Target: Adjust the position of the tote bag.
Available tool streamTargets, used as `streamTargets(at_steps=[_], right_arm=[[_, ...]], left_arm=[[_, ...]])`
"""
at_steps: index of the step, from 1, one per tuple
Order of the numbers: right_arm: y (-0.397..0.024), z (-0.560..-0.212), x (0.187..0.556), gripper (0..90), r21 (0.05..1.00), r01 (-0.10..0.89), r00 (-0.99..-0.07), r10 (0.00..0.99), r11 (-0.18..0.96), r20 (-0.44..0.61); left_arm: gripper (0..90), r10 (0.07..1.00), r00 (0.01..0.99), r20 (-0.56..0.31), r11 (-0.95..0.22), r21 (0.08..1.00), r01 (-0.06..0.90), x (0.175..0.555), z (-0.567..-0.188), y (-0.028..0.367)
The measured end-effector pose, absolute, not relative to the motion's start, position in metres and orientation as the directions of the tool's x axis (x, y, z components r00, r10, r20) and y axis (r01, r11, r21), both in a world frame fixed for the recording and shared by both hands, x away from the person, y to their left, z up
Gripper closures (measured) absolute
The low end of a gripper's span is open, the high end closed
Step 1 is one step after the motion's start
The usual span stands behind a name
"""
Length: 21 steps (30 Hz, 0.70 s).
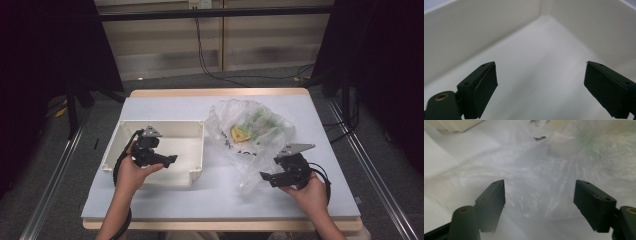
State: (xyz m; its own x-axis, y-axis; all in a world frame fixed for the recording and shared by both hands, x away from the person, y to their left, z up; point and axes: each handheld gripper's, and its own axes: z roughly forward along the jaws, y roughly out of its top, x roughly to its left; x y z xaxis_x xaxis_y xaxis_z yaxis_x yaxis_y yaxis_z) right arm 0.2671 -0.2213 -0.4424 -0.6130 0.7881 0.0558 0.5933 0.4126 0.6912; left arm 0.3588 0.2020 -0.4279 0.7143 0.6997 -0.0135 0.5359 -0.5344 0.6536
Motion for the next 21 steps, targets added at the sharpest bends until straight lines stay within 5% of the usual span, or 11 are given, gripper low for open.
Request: streamTargets(at_steps=[8, 13, 17, 21], right_arm=[[-0.186, -0.468, 0.3, 22.4, 0.607, 0.609, -0.622, 0.782, 0.51, -0.032], [-0.181, -0.478, 0.308, 24.0, 0.608, 0.647, -0.592, 0.806, 0.46, 0.02], [-0.186, -0.477, 0.309, 40.2, 0.622, 0.646, -0.577, 0.816, 0.442, 0.02], [-0.191, -0.474, 0.309, 65.4, 0.617, 0.645, -0.586, 0.81, 0.451, 0.021]], left_arm=[[11.1, 0.702, 0.711, -0.023, -0.529, 0.652, 0.543, 0.356, -0.428, 0.204], [11.3, 0.715, 0.699, -0.024, -0.521, 0.649, 0.554, 0.355, -0.428, 0.209], [11.5, 0.718, 0.696, -0.022, -0.517, 0.651, 0.555, 0.353, -0.428, 0.213], [11.7, 0.727, 0.687, -0.015, -0.51, 0.659, 0.554, 0.35, -0.426, 0.216]])
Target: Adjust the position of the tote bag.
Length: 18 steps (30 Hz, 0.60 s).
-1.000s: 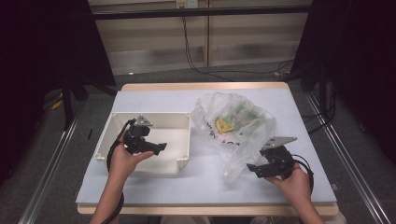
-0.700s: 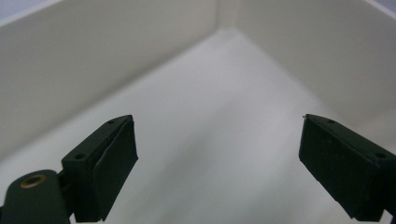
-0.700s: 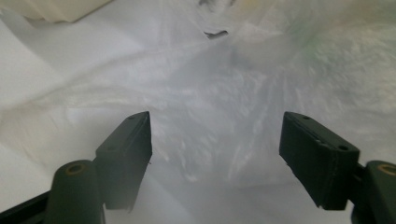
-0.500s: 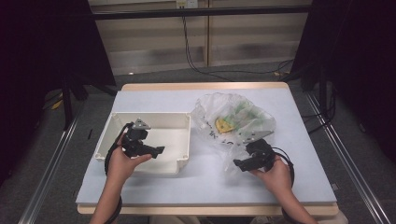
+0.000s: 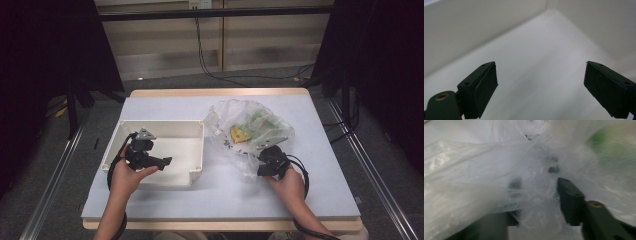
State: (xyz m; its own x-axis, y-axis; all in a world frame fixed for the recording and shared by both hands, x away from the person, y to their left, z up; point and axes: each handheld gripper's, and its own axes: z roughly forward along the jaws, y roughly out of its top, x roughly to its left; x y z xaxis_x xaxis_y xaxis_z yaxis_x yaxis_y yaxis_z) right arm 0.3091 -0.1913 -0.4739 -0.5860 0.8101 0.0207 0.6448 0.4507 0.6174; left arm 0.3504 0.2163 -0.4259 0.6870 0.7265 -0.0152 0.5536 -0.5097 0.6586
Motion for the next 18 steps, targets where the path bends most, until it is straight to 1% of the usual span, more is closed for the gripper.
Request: streamTargets(at_steps=[1, 4, 5, 7, 10, 15, 18], right_arm=[[-0.193, -0.473, 0.309, 71.8, 0.613, 0.648, -0.587, 0.809, 0.451, 0.025], [-0.199, -0.472, 0.309, 86.7, 0.607, 0.656, -0.59, 0.807, 0.449, 0.042], [-0.201, -0.473, 0.309, 87.8, 0.61, 0.656, -0.593, 0.803, 0.445, 0.053], [-0.205, -0.473, 0.308, 89.5, 0.611, 0.662, -0.593, 0.802, 0.435, 0.071], [-0.207, -0.471, 0.306, 89.9, 0.602, 0.655, -0.602, 0.797, 0.456, 0.051], [-0.22, -0.47, 0.301, 90.0, 0.594, 0.675, -0.581, 0.812, 0.438, 0.062], [-0.228, -0.468, 0.297, 90.0, 0.594, 0.679, -0.572, 0.818, 0.432, 0.058]], left_arm=[[11.8, 0.731, 0.682, -0.025, -0.496, 0.666, 0.557, 0.35, -0.426, 0.216], [11.9, 0.721, 0.692, -0.018, -0.514, 0.656, 0.552, 0.351, -0.425, 0.215], [12.0, 0.717, 0.697, -0.004, -0.525, 0.654, 0.545, 0.351, -0.425, 0.213], [12.1, 0.714, 0.7, -0.012, -0.523, 0.655, 0.545, 0.352, -0.425, 0.21], [12.2, 0.709, 0.706, -0.011, -0.526, 0.659, 0.538, 0.353, -0.424, 0.207], [12.3, 0.699, 0.715, -0.011, -0.531, 0.662, 0.53, 0.357, -0.423, 0.202], [12.4, 0.69, 0.723, 0.004, -0.544, 0.662, 0.515, 0.359, -0.423, 0.197]])
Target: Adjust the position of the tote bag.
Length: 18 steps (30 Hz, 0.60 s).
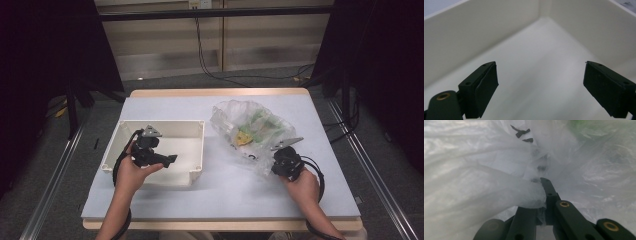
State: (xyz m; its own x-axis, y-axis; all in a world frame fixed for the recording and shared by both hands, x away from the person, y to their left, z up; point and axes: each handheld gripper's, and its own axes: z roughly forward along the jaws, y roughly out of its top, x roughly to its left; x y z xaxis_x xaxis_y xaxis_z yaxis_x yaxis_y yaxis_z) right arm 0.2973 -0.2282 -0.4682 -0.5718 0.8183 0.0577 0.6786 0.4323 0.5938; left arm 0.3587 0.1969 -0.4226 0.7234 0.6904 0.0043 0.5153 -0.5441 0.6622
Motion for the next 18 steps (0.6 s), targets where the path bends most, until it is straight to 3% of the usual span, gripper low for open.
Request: streamTargets(at_steps=[18], right_arm=[[-0.271, -0.459, 0.283, 89.6, 0.61, 0.705, -0.513, 0.854, 0.36, 0.089]], left_arm=[[12.5, 0.652, 0.758, -0.006, -0.557, 0.675, 0.484, 0.368, -0.418, 0.17]])
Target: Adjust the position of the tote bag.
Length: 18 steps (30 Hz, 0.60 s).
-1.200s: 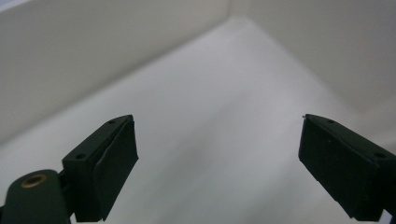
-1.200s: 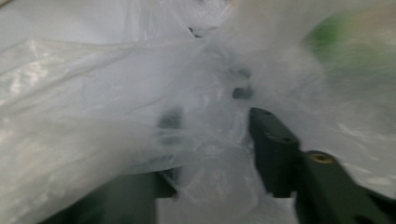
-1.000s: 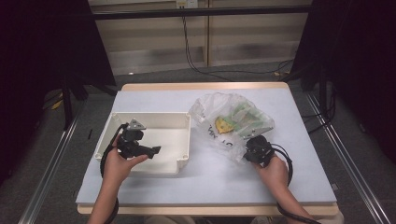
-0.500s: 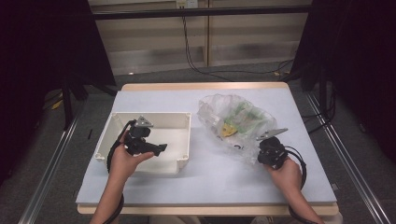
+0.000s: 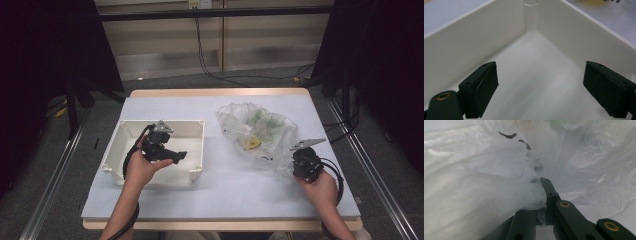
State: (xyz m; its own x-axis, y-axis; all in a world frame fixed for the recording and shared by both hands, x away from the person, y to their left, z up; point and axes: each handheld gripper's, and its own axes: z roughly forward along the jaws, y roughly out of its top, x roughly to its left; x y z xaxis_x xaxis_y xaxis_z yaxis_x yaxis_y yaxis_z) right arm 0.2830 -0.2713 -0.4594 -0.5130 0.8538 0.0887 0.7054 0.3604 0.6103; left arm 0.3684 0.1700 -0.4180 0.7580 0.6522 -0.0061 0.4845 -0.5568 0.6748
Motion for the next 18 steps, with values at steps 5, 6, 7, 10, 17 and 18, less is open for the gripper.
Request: streamTargets(at_steps=[5, 6, 7, 10, 17, 18], right_arm=[[-0.282, -0.456, 0.282, 89.6, 0.605, 0.708, -0.505, 0.86, 0.364, 0.074], [-0.284, -0.456, 0.282, 89.6, 0.611, 0.702, -0.507, 0.859, 0.366, 0.069], [-0.289, -0.456, 0.281, 89.6, 0.607, 0.713, -0.496, 0.865, 0.353, 0.08], [-0.293, -0.458, 0.281, 89.5, 0.61, 0.714, -0.493, 0.866, 0.344, 0.088], [-0.3, -0.46, 0.283, 89.2, 0.596, 0.724, -0.485, 0.871, 0.349, 0.079], [-0.301, -0.46, 0.282, 88.7, 0.594, 0.729, -0.48, 0.872, 0.341, 0.089]], left_arm=[[12.6, 0.649, 0.761, -0.005, -0.56, 0.674, 0.482, 0.37, -0.416, 0.171], [12.6, 0.648, 0.761, 0.01, -0.569, 0.671, 0.475, 0.371, -0.414, 0.171], [12.7, 0.647, 0.762, -0.005, -0.558, 0.678, 0.478, 0.371, -0.413, 0.171], [12.7, 0.649, 0.761, -0.007, -0.555, 0.679, 0.479, 0.371, -0.412, 0.169], [12.6, 0.646, 0.763, -0.005, -0.566, 0.667, 0.484, 0.373, -0.413, 0.168], [12.6, 0.643, 0.766, -0.007, -0.564, 0.672, 0.48, 0.373, -0.413, 0.167]])
